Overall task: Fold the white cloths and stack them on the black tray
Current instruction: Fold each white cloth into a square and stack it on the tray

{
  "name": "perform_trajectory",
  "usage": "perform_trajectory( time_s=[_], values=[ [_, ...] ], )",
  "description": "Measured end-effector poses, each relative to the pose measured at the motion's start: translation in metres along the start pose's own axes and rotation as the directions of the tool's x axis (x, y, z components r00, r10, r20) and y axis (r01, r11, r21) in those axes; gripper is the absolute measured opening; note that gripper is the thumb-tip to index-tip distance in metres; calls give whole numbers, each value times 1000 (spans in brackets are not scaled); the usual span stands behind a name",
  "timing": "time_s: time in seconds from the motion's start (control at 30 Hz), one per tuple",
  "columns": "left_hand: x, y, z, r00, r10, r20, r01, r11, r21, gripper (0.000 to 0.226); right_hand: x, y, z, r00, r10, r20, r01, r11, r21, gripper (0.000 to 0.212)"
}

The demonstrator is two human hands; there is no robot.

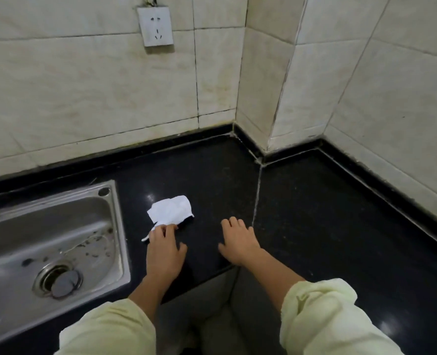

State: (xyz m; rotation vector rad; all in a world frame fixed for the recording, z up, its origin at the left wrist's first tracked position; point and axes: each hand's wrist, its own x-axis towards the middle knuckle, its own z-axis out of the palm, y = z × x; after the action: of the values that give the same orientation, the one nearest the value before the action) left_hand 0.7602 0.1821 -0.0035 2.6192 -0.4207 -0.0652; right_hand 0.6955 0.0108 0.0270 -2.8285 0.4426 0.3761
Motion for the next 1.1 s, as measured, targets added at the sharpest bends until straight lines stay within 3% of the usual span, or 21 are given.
perform_trajectory(
  time_s=[0.13, 0.33, 0.53, 0.7, 0.83, 0.97, 1.1],
  values=[
    [48, -39, -5, 1000, 6, 17, -6, 999, 51, 48, 49, -27, 5, 999, 38, 37, -39, 999, 34, 56],
    [84, -72, -1, 995, 21, 98, -18, 1000, -24, 52, 94, -55, 21, 997, 72, 33, -75, 993, 87, 52],
    [109, -89, 6, 985, 48, 167, -40, 998, -55, 17, 123, -74, 34, 997, 71, 15, -72, 986, 148, 52],
    [119, -83, -2, 979, 10, 205, 47, 962, -270, 20, 137, -78, 42, 996, 85, -30, -79, 985, 156, 44],
    [130, -70, -8, 988, -78, 133, 125, 910, -396, 30, 149, -72, 40, 995, 89, -54, -74, 968, 240, 23],
    [150, -50, -18, 973, -203, 109, 229, 799, -556, 29, 153, -59, 28, 992, 114, -51, -77, 883, 463, 12],
    [169, -26, -31, 952, -268, 145, 292, 663, -689, 34, 148, -31, -1, 974, 226, -22, -143, 685, 714, 13]
  ],
)
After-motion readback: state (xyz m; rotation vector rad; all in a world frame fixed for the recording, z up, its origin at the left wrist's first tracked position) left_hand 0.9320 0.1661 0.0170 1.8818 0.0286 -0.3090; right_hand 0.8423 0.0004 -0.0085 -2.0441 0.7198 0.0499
